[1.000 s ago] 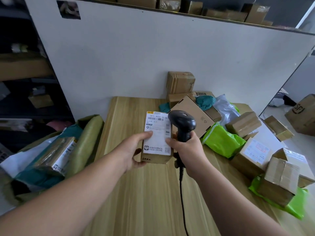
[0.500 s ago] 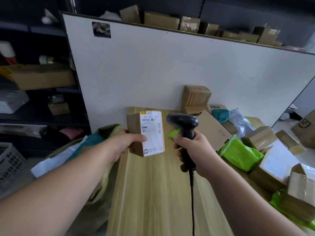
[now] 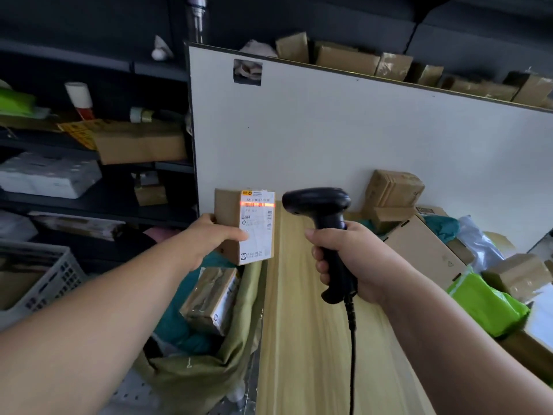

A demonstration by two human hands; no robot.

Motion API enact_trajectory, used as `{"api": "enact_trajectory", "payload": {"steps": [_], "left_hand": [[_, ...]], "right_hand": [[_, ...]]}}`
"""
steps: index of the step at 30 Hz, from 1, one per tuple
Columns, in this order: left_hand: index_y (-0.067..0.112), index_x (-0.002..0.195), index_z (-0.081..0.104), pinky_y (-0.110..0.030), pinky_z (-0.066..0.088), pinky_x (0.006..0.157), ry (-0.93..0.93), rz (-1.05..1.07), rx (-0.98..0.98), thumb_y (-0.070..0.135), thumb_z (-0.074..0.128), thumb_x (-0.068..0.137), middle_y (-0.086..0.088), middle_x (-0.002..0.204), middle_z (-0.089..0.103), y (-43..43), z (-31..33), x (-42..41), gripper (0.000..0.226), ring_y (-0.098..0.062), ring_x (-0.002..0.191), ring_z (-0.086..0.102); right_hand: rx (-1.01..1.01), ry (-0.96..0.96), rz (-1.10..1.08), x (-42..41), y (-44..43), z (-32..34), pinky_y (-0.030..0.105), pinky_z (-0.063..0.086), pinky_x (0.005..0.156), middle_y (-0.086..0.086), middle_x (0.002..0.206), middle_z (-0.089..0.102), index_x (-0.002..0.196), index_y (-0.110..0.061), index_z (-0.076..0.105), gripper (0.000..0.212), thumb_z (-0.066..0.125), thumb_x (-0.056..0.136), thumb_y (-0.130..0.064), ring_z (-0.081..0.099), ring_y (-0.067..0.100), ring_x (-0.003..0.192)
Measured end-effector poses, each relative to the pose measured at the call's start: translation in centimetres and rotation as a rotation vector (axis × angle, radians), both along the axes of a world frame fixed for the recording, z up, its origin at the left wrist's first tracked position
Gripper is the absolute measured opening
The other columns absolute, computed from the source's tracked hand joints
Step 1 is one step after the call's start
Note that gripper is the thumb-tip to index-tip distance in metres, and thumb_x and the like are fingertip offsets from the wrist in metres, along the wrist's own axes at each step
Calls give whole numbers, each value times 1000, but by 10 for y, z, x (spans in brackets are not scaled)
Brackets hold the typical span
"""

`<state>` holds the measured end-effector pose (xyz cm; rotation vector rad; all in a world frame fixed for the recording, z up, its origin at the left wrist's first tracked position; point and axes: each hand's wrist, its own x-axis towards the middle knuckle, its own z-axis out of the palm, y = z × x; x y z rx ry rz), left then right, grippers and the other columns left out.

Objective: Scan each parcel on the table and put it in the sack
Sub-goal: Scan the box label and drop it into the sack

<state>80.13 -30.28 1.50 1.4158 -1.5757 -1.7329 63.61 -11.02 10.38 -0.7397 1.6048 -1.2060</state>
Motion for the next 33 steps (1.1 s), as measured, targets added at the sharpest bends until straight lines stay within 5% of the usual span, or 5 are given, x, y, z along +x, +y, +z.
{"api": "enact_trajectory", "payload": {"steps": [7,12,16,25,33], "left_hand": [[22,115,48,-26,43,65,42,23,52,10,83,66,1,97,66,-16,-4,26,61,-14,91,59],[18,122,47,-39,46,91,20,16,63,11,82,67,-2,102,65,-27,-10,35,66,-21,101,58],[14,128,49,-43,47,98,20,11,88,11,83,66,-7,110,66,-34,-16,40,71,-25,106,59],[10,125,49,-23,45,59,52,61,155,8,81,69,-2,93,67,-44,-27,45,64,-14,85,62],[14,116,53,-25,37,60,-49,39,125,21,83,67,-2,99,65,-47,-43,51,57,-12,86,58]], "right_hand": [[20,47,38,28,-23,6,29,47,49,4,62,54,90,-8,54,19,69,91,-18,49,15,49],[36,76,59,39,-36,5,29,46,49,3,62,54,86,-8,53,19,68,91,-18,49,15,49],[41,80,69,45,-45,4,29,46,50,3,62,54,86,-9,54,19,68,92,-19,49,14,50],[67,68,78,49,-58,0,29,46,50,5,63,54,88,-7,55,21,70,91,-21,49,15,50],[60,45,69,44,-61,-12,27,49,52,4,63,58,92,-8,57,21,71,90,-24,52,14,52]]}}
